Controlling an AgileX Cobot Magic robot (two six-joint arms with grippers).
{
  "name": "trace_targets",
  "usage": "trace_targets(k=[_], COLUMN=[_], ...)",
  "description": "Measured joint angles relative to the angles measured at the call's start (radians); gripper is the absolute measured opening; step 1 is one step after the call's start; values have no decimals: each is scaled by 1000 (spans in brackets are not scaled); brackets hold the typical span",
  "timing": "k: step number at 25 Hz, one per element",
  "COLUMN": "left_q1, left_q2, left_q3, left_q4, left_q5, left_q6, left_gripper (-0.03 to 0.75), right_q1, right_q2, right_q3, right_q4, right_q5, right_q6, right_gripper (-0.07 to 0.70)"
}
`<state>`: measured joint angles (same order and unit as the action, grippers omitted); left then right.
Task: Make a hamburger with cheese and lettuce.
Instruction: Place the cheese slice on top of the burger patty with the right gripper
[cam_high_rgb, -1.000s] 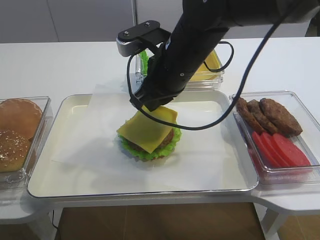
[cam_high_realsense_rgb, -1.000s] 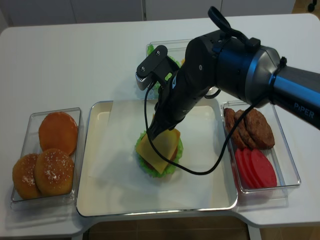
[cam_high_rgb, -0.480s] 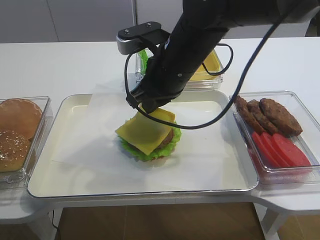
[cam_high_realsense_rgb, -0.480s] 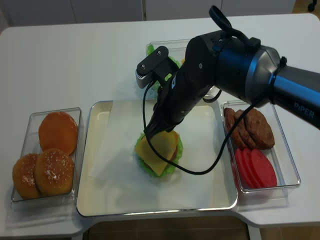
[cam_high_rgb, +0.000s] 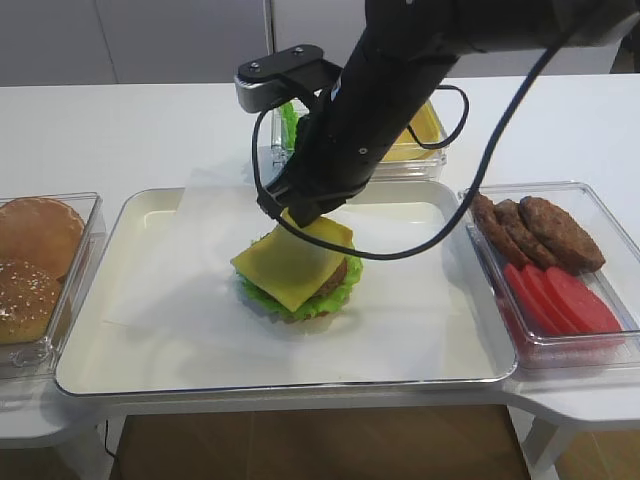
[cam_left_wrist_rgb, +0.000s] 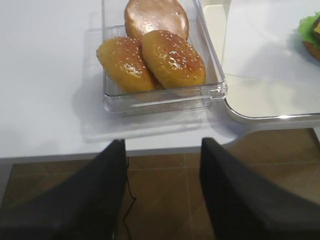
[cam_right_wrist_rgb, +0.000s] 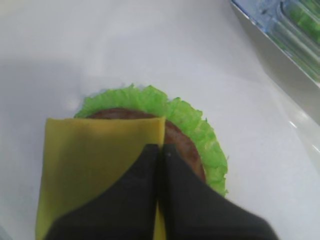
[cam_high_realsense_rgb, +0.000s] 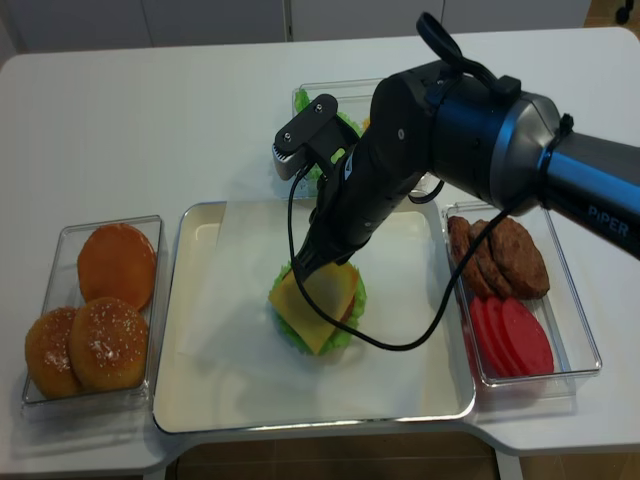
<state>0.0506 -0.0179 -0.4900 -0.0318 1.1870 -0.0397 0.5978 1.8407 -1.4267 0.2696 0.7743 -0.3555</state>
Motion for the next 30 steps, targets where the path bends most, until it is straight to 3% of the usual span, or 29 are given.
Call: trace_targets(k=[12, 15, 22, 30], left_q1=[0, 0, 0, 0], left_q2=[0, 0, 0, 0], left_q3=[0, 0, 0, 0], left_q4=[0, 0, 0, 0], left_q5=[0, 0, 0, 0], left_q6=[0, 0, 0, 0], left_gripper=[358, 358, 358, 358], right_q1=[0, 0, 0, 0], right_q2=[0, 0, 0, 0], right_q3=[0, 0, 0, 0], right_q4=[0, 0, -48, -114], right_q5=[-3, -3, -3, -3], right_q6=[6, 12, 30, 38], right_gripper=[11, 75, 305, 354])
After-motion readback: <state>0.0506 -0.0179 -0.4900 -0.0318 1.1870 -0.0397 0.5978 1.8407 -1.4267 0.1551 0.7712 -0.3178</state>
